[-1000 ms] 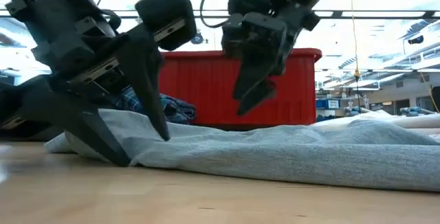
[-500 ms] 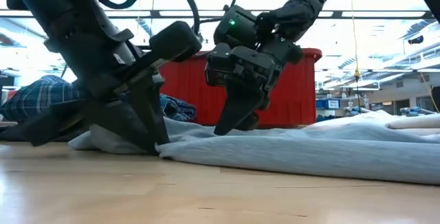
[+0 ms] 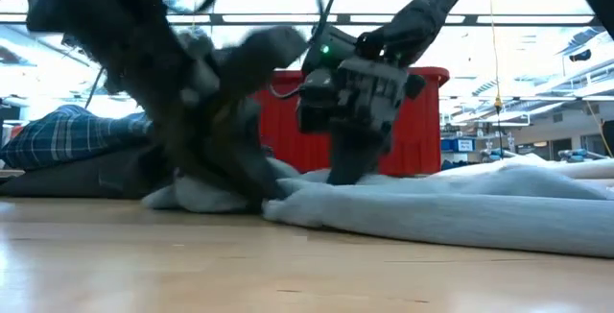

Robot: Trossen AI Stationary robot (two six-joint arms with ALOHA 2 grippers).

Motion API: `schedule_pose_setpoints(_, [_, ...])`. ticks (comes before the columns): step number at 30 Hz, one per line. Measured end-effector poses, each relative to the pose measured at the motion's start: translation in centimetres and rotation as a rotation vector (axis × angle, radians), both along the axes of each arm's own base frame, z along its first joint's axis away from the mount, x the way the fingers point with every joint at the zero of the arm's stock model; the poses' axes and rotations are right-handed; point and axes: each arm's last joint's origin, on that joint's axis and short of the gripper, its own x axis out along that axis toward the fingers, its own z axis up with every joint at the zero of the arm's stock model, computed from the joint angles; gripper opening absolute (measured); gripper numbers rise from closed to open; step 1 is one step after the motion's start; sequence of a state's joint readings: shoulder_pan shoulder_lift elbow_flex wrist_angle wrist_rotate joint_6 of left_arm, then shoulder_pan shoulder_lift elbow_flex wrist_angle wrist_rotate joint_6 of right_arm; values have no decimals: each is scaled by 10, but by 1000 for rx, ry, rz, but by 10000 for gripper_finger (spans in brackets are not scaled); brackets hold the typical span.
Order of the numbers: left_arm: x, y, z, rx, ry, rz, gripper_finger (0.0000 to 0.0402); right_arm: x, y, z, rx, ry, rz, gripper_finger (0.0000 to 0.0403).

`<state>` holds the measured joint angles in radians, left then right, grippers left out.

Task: Fold Laundry from Bin
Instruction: Fold the gray shirt

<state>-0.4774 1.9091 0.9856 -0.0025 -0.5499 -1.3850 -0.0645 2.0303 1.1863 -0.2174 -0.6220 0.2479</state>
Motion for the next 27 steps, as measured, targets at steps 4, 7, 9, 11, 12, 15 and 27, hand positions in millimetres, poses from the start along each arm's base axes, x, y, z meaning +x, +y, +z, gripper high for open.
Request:
schedule_pose_setpoints(4, [6, -15, 22, 32, -3, -83, 2, -14, 5, 38, -35, -10, 24, 18])
schedule_pose_setpoints(7, [10, -20, 39, 87, 43, -102, 1, -27, 7, 69, -88, -30, 27, 18])
schedule_pose_setpoints(9, [14, -22, 52, 132, 77, -128, 1, -36, 7, 90, -104, -70, 16, 18])
schedule_pose_setpoints(11, [20, -22, 68, 176, 95, -154, 1, -45, 7, 112, -116, -115, -5, 18])
schedule_pose_setpoints(12, [23, -21, 76, 203, 105, -165, 1, -49, 7, 121, -119, -139, -16, 18])
schedule_pose_setpoints(15, [34, -16, 100, 282, 117, -183, 1, -60, 4, 146, -152, -196, -73, 18])
schedule_pose_setpoints(27, [54, 68, 232, 529, 285, -182, 0, -105, -39, 208, -338, -405, -298, 18])
